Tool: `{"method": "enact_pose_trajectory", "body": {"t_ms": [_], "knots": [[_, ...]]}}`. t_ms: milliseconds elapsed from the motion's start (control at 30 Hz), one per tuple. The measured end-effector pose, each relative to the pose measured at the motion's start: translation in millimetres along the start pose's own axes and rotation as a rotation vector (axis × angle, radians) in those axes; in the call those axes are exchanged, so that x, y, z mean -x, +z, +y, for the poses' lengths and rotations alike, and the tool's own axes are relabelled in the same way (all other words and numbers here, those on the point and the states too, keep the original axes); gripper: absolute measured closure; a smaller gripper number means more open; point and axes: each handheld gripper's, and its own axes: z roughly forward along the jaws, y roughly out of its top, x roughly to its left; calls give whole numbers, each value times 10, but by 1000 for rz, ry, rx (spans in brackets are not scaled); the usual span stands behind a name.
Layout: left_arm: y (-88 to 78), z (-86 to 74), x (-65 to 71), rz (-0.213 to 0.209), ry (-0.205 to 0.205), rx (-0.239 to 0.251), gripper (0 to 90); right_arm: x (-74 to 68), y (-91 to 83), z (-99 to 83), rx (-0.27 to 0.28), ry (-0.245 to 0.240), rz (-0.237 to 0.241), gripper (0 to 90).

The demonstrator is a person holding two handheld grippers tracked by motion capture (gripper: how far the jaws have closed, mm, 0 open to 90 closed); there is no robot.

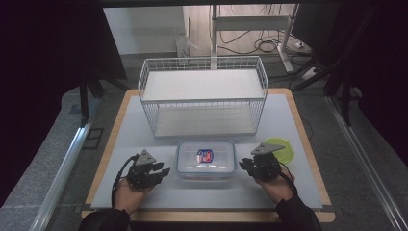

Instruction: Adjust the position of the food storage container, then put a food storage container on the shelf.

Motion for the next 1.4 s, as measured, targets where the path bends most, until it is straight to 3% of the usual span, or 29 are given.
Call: {"method": "enact_pose_trajectory", "body": {"t_ms": [100,167,267,433,533,733,1000,1133,1400], "knots": [[-19,-52,-24,10,10,14,319,-44,-71,-47,26,-9,29,608],[-31,-70,-49,2,2,22,240,-64,-103,-76,31,-18,32,538],[-45,-69,-82,-16,-21,46,178,-53,-111,-107,35,-1,41,457],[-35,-65,-68,-13,16,70,94,-37,-126,-100,54,20,43,350],[-15,-77,-79,-7,41,82,67,-29,-135,-92,73,28,49,290],[-2,-58,-116,-26,29,93,61,-11,-109,-91,79,35,69,196],[5,36,-139,-87,18,76,56,0,-56,-35,86,42,79,119],[31,124,-170,-137,1,75,44,-4,-16,11,85,43,80,84],[198,297,-159,-215,29,15,7,-24,128,110,22,65,134,32]]}}
